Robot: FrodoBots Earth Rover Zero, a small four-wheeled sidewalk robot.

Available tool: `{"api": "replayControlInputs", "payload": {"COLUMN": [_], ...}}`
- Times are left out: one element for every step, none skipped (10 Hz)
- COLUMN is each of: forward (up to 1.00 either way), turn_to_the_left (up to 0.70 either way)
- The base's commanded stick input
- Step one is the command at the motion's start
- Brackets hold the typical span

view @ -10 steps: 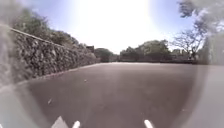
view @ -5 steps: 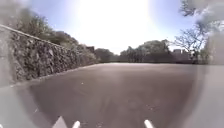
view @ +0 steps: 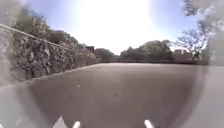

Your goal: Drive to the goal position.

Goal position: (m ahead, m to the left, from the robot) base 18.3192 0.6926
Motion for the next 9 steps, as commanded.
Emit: {"api": "replayControlInputs", "payload": {"forward": [0.70,0.70,0.70,0.70,0.70,0.70,0.70,0.70,0.70], "turn_to_the_left": [0.00,0.00,0.00,0.00,0.00,0.00,0.00,0.00,0.00]}}
